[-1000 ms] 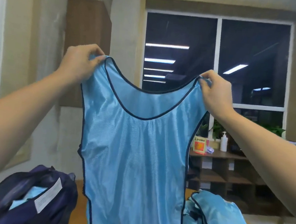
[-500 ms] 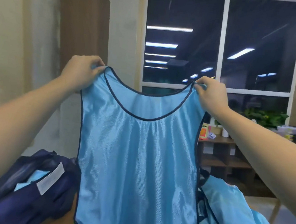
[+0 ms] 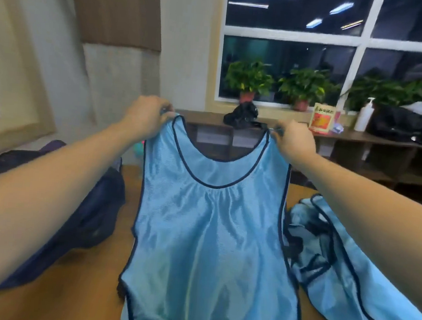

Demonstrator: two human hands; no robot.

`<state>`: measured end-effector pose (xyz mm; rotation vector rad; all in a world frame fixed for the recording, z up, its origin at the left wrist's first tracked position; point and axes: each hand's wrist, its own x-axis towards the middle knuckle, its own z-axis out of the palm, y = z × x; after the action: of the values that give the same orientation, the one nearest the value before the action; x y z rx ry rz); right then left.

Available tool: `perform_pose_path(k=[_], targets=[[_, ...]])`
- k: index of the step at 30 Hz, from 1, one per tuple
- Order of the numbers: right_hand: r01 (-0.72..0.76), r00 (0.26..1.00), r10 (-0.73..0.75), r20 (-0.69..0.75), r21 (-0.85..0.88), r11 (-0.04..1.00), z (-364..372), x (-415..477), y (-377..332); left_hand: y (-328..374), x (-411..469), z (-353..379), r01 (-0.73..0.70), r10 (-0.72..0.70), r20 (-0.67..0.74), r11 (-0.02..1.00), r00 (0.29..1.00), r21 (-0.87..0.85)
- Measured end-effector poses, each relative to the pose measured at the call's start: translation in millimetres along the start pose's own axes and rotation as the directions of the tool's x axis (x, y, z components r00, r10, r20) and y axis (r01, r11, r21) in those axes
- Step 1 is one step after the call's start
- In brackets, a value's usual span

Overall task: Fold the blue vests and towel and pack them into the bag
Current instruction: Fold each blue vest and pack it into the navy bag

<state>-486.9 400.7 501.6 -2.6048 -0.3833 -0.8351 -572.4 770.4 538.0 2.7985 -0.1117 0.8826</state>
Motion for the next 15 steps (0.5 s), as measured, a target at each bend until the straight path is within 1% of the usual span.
perform_pose_path(k=[5, 11, 15], targets=[[0.032, 0.994, -0.025, 0.11, -0.057, 0.998, 59, 4, 8, -15, 1, 62, 0.029, -0.025, 0.079, 0.998, 0.997, -0.048], [-0.003, 0.981, 0.04, 0.19, -0.195, 0.981, 128, 2, 20, -25, 0, 130, 0.12, -0.11, 0.157, 0.991, 0.981, -0.055], [-0.017, 0.969, 0.073, 0.235, -0.229, 0.973, 168, 0, 32, -32, -1, 171, 0.128, -0.123, 0.21, 0.992, 0.97, -0.013]])
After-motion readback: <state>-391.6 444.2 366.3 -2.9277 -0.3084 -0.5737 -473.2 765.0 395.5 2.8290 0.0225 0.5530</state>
